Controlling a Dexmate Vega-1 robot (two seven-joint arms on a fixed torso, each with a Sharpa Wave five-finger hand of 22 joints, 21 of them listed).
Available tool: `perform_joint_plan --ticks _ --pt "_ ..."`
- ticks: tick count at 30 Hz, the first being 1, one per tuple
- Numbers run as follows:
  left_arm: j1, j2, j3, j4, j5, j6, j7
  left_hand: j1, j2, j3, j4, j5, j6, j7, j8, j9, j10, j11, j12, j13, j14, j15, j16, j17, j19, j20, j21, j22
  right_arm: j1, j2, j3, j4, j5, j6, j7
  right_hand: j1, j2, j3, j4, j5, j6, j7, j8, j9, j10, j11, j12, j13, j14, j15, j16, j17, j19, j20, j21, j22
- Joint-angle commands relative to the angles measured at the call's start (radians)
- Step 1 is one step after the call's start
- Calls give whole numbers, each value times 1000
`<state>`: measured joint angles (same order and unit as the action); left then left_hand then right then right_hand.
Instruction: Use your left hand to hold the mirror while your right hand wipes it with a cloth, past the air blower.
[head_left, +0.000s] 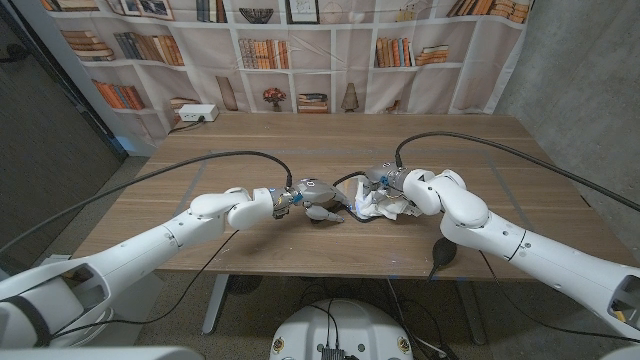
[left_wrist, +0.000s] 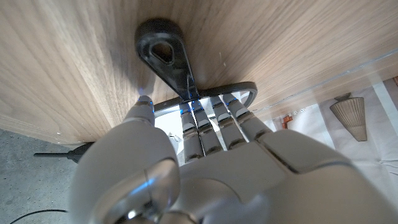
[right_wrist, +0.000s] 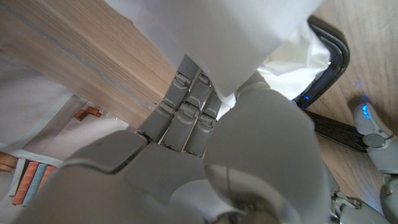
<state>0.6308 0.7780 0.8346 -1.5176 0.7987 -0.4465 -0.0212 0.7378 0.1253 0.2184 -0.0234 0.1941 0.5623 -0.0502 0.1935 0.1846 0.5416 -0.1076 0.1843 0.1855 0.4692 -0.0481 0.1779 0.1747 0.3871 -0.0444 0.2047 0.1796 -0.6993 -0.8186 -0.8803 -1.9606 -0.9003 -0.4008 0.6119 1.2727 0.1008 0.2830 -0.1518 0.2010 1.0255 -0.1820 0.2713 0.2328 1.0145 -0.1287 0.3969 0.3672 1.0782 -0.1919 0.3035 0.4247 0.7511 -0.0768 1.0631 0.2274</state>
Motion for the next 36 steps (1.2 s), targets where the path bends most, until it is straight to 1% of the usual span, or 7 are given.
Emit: perform_joint_plan --ticks 1,10,15,19,24,36 --pt "-17 -6 8 18 2 -17 8 2 5 10 0 -4 1 0 0 1 0 -2 5 2 3 -82 6 3 2 -31 3 2 19 15 -8 18 8 33 10 0 6 10 0 4 12 4 -1 -1 41 -35 4 2 9 -34 1 5 -4 -152 8 0" --pt "-10 0 9 -3 14 -2 -3 2 3 11 -1 -4 1 1 0 1 -1 -2 4 2 1 -82 6 3 1 -31 3 2 124 83 -50 102 -33 140 -11 1 5 12 -1 5 12 2 -1 1 42 -34 3 2 9 -35 0 5 -6 -152 11 -3" --pt "4 9 3 -18 10 6 2 1 2 11 -1 -4 1 1 0 1 -2 -1 5 2 1 -82 6 3 1 -31 3 2 171 122 -62 153 -52 168 -29 0 6 13 0 5 14 3 -1 0 43 -35 2 3 9 -34 -1 6 -5 -152 13 -5" --pt "16 17 -4 -33 8 15 2 0 2 11 -1 -5 0 1 0 1 0 -3 5 2 0 -81 6 3 0 -31 3 2 202 144 -70 183 -65 179 -39 -1 5 14 0 5 14 2 -1 0 43 -35 2 4 10 -34 -1 6 -6 -152 15 -6" --pt "31 25 -11 -45 4 22 1 0 1 12 -1 -5 0 2 0 1 -1 -3 5 2 1 -81 6 3 0 -30 3 2 224 156 -74 201 -80 176 -47 -2 5 14 0 5 13 1 -2 1 43 -35 1 4 10 -34 -2 7 -7 -152 16 -8" --pt "36 27 -12 -43 5 20 -4 0 0 13 -3 -5 0 3 0 1 -2 -2 5 2 -2 -82 6 3 -1 -30 2 2 231 154 -68 192 -128 138 -78 -3 5 16 1 5 14 2 -3 1 44 -34 -1 4 11 -34 -3 7 -8 -152 20 -11"
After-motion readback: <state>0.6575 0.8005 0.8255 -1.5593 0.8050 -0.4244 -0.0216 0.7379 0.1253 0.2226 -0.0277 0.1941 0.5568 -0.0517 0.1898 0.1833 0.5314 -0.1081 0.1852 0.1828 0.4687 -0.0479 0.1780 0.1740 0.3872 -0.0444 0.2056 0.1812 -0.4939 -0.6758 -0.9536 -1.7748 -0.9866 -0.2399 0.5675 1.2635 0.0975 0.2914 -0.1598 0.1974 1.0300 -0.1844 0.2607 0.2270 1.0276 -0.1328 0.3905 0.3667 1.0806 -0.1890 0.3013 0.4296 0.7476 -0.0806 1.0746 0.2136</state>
